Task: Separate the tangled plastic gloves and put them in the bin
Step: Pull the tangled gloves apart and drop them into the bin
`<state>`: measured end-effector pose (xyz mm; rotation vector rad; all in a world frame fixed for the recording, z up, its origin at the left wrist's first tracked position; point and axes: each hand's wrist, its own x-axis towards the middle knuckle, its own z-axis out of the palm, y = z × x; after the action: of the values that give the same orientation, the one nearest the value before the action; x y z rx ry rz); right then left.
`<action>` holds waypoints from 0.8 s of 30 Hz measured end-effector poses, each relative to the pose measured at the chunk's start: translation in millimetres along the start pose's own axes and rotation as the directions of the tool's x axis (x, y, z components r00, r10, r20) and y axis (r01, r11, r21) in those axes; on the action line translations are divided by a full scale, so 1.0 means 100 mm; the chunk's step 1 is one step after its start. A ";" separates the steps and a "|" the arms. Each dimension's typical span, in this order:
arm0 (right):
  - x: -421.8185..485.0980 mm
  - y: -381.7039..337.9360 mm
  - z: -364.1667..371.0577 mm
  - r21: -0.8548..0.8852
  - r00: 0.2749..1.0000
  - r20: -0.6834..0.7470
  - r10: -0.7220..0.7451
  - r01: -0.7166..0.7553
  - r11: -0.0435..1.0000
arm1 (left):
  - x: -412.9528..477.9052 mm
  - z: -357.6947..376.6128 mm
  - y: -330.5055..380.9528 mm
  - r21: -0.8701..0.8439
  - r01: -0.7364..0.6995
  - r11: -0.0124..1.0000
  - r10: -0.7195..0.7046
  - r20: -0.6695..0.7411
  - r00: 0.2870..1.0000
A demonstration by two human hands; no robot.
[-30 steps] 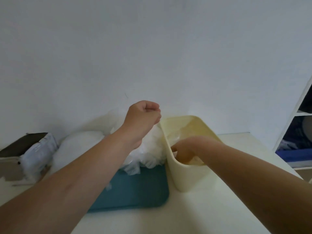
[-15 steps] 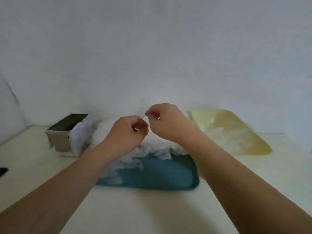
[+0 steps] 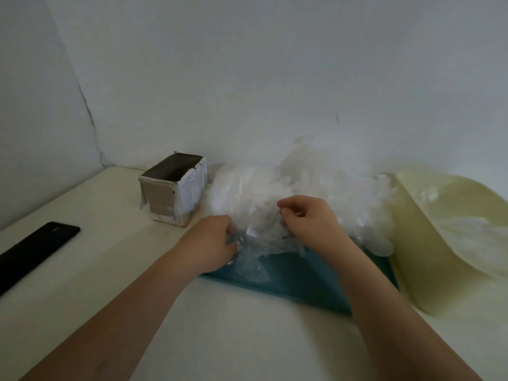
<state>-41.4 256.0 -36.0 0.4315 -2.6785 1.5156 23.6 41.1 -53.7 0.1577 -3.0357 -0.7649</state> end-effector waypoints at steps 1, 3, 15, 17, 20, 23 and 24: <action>0.00 -0.01 -0.01 0.028 1.000 0.015 -0.005 0.004 1.000 | 0.02 0.03 -0.02 -0.041 -0.019 0.999 0.019 0.002 1.000; 0.00 -0.06 -0.05 0.059 0.999 0.028 -0.029 0.028 0.998 | 0.04 0.07 0.00 -0.075 -0.062 0.995 0.063 0.011 0.998; -0.02 -0.08 -0.10 -0.177 0.979 0.180 -0.099 0.131 0.975 | 0.19 -0.49 0.16 0.249 0.095 0.964 -0.075 -0.091 0.993; -0.01 -0.01 -0.08 -0.272 0.974 0.216 -0.067 0.126 0.954 | 0.21 -0.43 0.06 0.336 0.161 0.928 -0.192 0.062 0.979; 0.04 0.06 -0.05 -0.384 0.968 0.249 -0.033 0.130 0.914 | 0.23 -0.30 0.05 0.266 0.133 0.955 -0.173 0.135 0.976; 0.05 0.08 -0.03 -0.428 0.969 0.246 -0.021 0.128 0.895 | 0.24 -0.22 0.09 0.131 0.091 0.987 -0.102 0.076 0.992; 0.05 0.07 -0.03 -0.431 0.969 0.246 -0.028 0.135 0.892 | 0.25 -0.22 0.10 0.104 0.080 0.991 -0.088 0.070 0.994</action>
<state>-48.7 260.8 -39.3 0.7182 -3.0146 0.8250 -1.1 37.6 -30.1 0.2658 -3.1584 -0.6358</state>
